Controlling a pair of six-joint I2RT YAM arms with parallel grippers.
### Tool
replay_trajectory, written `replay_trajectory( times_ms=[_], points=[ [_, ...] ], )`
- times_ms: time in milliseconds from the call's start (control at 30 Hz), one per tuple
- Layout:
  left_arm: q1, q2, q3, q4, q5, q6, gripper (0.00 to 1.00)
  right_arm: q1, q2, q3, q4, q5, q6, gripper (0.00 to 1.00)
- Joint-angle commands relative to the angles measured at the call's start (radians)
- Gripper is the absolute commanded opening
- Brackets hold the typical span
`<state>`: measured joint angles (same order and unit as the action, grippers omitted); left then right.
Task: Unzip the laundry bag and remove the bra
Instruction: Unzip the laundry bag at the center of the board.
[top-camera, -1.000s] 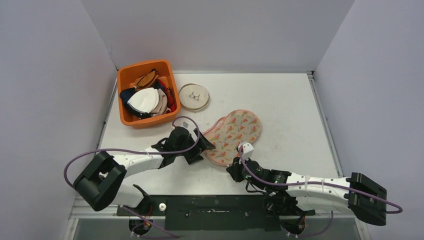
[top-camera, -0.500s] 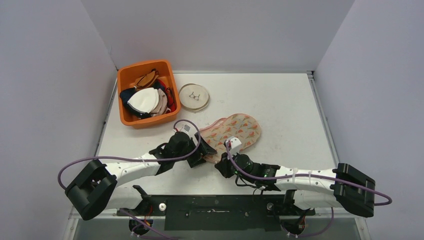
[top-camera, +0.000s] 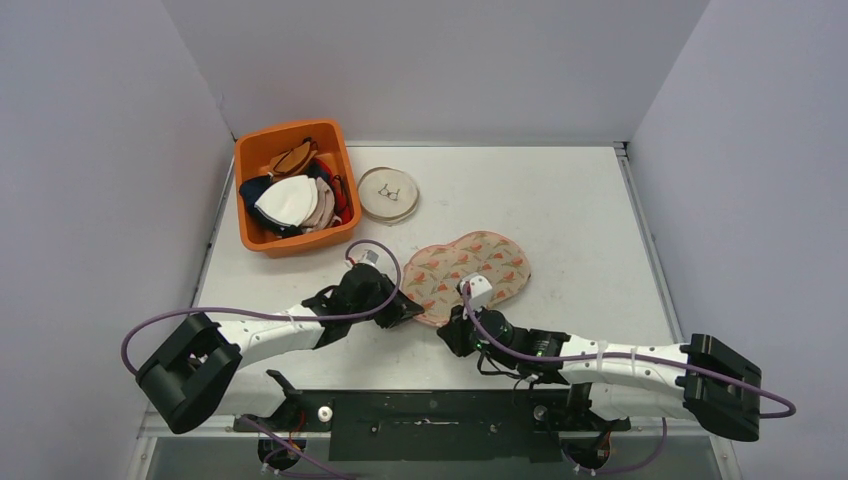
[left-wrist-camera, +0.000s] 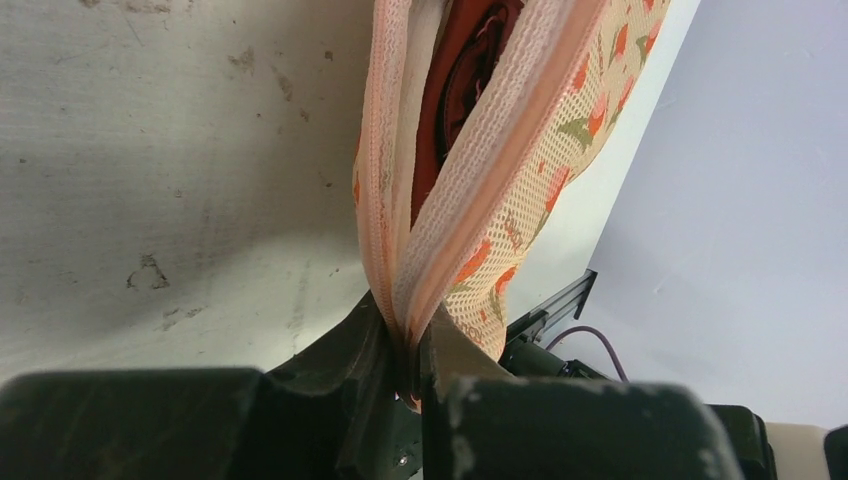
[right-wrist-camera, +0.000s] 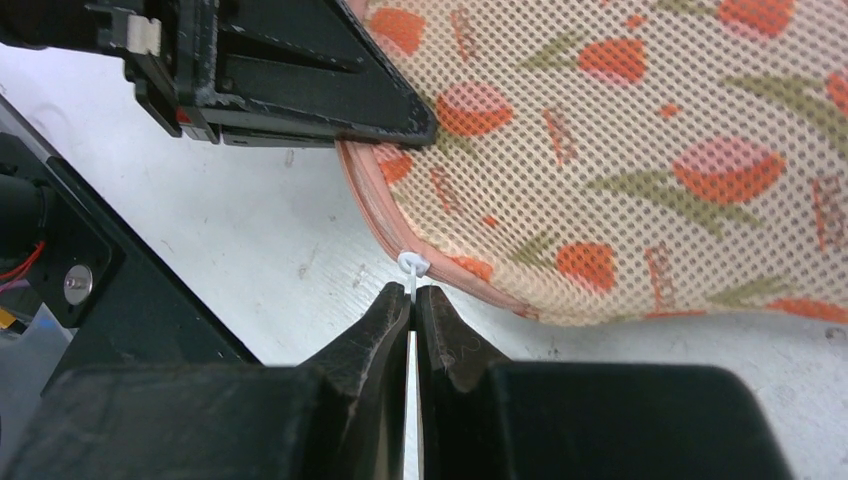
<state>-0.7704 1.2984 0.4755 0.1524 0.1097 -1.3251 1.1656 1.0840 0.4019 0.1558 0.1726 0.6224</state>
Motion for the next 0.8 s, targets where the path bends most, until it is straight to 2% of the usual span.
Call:
replay_trajectory(
  times_ms=[0, 467, 767],
  points=[
    [0.016, 0.006, 0.005, 0.019, -0.061, 0.004, 0.0, -0.001, -0.065, -0.034, -0.015, 0.057, 0.034, 0.05],
    [0.016, -0.014, -0.017, 0.018, -0.081, -0.021, 0.0, -0.014, -0.079, -0.077, -0.056, 0.132, 0.076, 0.05],
    [0.011, -0.029, -0.05, 0.063, -0.09, -0.061, 0.0, -0.018, -0.095, -0.071, -0.049, 0.106, 0.094, 0.06]
  ],
)
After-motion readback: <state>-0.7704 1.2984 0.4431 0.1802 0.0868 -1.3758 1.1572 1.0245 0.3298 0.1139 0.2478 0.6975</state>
